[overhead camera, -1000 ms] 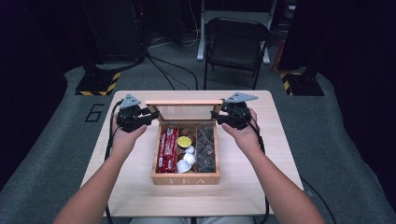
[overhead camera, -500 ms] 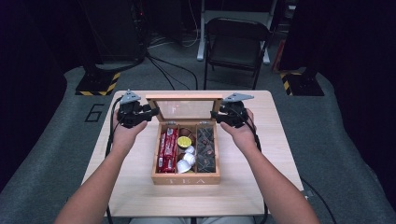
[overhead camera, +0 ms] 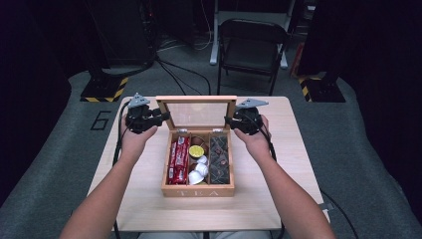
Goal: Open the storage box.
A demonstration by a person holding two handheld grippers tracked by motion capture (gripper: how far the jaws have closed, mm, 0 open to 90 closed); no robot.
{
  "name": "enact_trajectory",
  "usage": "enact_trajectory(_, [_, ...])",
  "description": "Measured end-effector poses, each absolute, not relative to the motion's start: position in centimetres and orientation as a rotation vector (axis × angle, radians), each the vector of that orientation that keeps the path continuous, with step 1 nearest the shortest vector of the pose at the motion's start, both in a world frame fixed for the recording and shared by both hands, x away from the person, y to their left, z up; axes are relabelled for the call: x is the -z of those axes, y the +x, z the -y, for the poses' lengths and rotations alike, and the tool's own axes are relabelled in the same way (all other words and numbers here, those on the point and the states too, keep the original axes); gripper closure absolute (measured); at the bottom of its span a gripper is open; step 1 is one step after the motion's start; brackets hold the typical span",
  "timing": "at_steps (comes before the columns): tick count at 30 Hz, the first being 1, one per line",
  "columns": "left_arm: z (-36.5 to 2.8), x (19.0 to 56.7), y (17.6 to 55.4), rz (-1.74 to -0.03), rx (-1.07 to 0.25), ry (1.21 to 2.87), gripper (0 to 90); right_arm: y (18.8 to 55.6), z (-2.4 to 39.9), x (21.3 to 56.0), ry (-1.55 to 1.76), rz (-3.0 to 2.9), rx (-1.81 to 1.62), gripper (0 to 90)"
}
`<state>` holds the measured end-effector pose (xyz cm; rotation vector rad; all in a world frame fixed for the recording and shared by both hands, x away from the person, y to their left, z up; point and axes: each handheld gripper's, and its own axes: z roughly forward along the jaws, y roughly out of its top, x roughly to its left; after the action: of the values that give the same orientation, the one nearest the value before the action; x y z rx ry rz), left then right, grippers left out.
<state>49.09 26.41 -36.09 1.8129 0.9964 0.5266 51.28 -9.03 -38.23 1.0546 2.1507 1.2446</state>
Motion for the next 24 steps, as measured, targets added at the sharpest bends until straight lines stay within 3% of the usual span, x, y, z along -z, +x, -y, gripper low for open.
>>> enact_trajectory(11, [-26.2,38.3,50.4,-1.024,-0.522,1.856,60.8,51.5,9.0,38.3,1.065,-2.143,-1.258,62.4])
enact_trajectory(24, [-26.2,38.4,50.5,-1.016,-0.532,1.860,62.5,52.3,8.8,39.8,1.128,-2.161,-1.243,58.0])
